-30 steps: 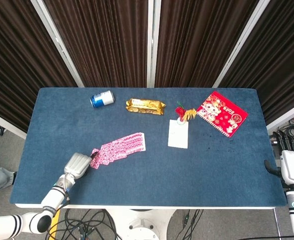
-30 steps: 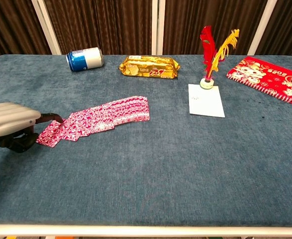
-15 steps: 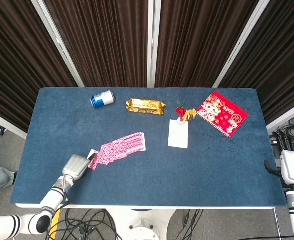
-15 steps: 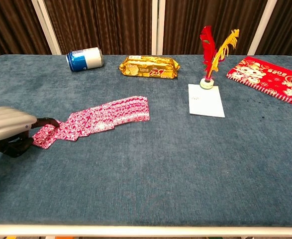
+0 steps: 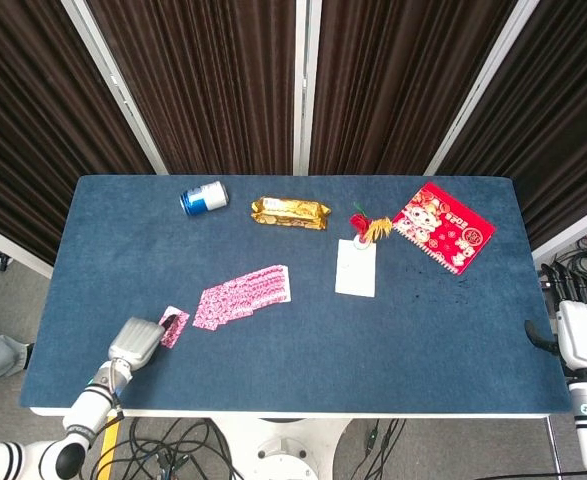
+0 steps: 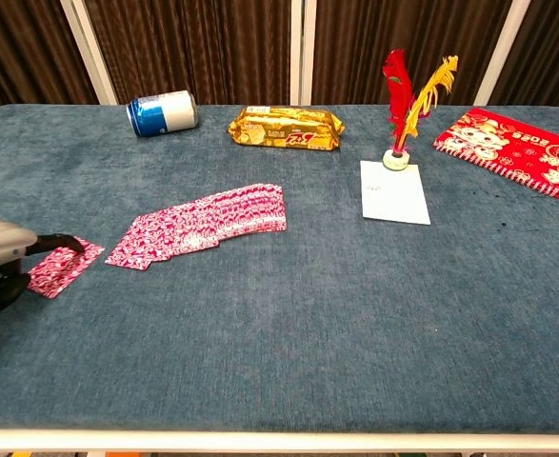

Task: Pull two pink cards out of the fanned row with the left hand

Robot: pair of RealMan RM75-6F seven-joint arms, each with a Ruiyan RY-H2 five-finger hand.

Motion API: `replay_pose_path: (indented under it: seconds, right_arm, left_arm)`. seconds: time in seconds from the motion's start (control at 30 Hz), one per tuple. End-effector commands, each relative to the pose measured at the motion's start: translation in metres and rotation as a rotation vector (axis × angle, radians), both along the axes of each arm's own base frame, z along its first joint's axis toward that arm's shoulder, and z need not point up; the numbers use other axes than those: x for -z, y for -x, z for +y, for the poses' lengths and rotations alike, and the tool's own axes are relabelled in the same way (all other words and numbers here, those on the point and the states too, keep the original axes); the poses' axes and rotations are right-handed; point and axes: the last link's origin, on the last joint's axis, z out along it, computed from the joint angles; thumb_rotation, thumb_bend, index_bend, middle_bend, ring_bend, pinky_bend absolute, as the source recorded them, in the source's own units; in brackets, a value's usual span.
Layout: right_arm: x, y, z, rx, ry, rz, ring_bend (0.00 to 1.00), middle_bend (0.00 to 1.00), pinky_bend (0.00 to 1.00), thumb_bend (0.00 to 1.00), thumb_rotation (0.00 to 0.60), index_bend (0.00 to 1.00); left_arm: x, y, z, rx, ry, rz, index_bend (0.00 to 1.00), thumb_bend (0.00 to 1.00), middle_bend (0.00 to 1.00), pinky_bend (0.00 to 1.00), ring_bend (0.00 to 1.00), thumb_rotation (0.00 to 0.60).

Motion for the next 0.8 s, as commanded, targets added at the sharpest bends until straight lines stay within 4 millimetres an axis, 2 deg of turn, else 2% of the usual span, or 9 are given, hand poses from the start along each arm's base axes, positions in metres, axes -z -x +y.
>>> replay_pose_path:
  seconds: [0.03, 0.5, 0.67, 0.8]
  right_arm:
    - [0.000, -0.001, 0.000, -0.003, 0.001, 0.000, 0.00, 0.00, 0.00, 0.25, 0.600, 0.00]
    - [0.000, -0.002, 0.001, -0.004, 0.002, 0.000, 0.00, 0.00, 0.00, 0.25, 0.600, 0.00]
    - [-0.001, -0.002, 0.001, -0.005, 0.004, 0.004, 0.00, 0.00, 0.00, 0.25, 0.600, 0.00]
    - [0.000, -0.002, 0.000, -0.002, 0.000, 0.005, 0.00, 0.00, 0.00, 0.25, 0.600, 0.00]
  left_arm:
    - [-0.001, 0.005, -0.005, -0.024, 0.002, -0.002, 0.11, 0.70, 0.89, 0.82, 0.89, 0.600]
    - [-0.020, 0.013, -0.013, -0.060, -0.018, 0.028, 0.13, 0.70, 0.89, 0.82, 0.89, 0.600]
    - [-0.026, -0.006, -0.003, -0.006, -0.066, -0.013, 0.13, 0.70, 0.89, 0.82, 0.89, 0.600]
    - [-0.023, -0.025, 0.007, 0.068, -0.098, -0.069, 0.13, 0.71, 0.89, 0.82, 0.89, 0.600]
